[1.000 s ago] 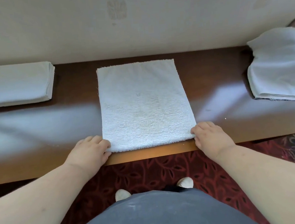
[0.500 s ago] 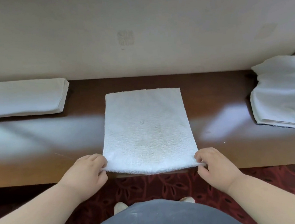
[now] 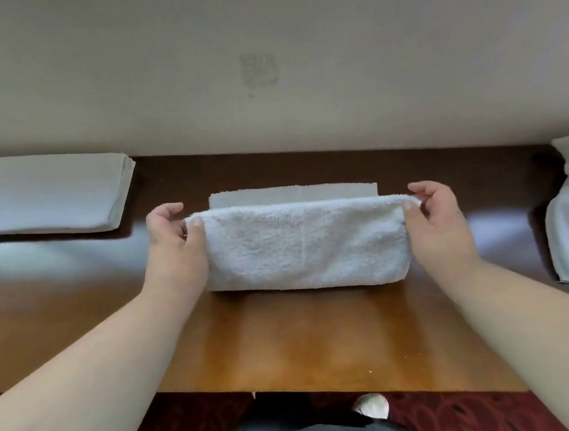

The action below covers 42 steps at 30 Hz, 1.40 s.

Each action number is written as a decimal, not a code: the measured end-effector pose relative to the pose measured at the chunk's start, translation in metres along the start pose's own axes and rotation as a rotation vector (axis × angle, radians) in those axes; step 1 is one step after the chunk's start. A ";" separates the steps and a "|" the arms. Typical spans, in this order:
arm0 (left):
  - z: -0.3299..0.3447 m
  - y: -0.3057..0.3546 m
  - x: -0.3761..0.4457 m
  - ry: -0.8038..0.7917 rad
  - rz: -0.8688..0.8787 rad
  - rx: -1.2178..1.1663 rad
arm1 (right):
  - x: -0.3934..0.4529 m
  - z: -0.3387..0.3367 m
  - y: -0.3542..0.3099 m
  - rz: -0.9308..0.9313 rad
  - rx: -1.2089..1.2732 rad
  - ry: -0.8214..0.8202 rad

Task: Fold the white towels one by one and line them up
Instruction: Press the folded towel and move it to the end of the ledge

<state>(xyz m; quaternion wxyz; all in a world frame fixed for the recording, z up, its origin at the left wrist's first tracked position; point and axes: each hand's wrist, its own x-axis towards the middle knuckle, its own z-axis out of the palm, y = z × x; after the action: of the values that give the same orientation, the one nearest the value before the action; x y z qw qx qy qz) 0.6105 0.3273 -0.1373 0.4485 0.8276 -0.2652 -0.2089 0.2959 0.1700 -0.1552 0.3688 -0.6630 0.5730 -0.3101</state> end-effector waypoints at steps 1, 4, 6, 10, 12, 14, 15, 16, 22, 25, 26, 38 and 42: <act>0.009 -0.001 0.017 0.004 0.008 -0.023 | 0.016 0.010 -0.001 0.007 0.017 0.022; 0.034 -0.013 0.063 -0.027 0.038 0.004 | 0.056 0.041 0.003 0.033 0.008 0.048; 0.050 -0.027 0.090 -0.065 0.025 0.046 | 0.079 0.061 0.013 0.076 -0.037 0.053; 0.071 -0.050 0.121 -0.084 -0.039 0.050 | 0.101 0.086 0.034 0.185 -0.125 0.085; 0.075 -0.056 0.125 -0.075 -0.029 0.039 | 0.103 0.089 0.041 0.216 -0.144 0.105; 0.073 -0.057 0.126 -0.080 -0.030 0.040 | 0.103 0.088 0.042 0.216 -0.170 0.093; 0.073 -0.056 0.126 -0.094 -0.039 0.048 | 0.102 0.086 0.041 0.216 -0.189 0.080; 0.072 -0.055 0.126 -0.111 -0.051 0.055 | 0.102 0.085 0.039 0.217 -0.205 0.064; 0.045 -0.048 0.102 -0.200 -0.171 0.150 | 0.066 0.059 0.024 0.346 -0.098 0.007; 0.028 -0.065 0.075 -0.247 -0.222 0.255 | 0.029 0.046 0.035 0.369 -0.120 0.006; 0.025 -0.069 0.065 -0.277 -0.228 0.276 | 0.018 0.043 0.038 0.388 -0.140 -0.008; 0.032 -0.070 0.036 -0.265 -0.043 0.543 | -0.002 0.043 0.035 0.261 -0.510 -0.129; 0.050 -0.044 0.020 -0.308 0.634 0.733 | -0.005 0.067 0.007 -0.067 -0.615 -0.113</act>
<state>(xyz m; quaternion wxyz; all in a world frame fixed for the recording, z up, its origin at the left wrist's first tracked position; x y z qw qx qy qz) 0.6076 0.3031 -0.2026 0.1258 0.7690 -0.6222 -0.0751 0.3478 0.1836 -0.1969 0.1716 -0.7781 0.5964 -0.0968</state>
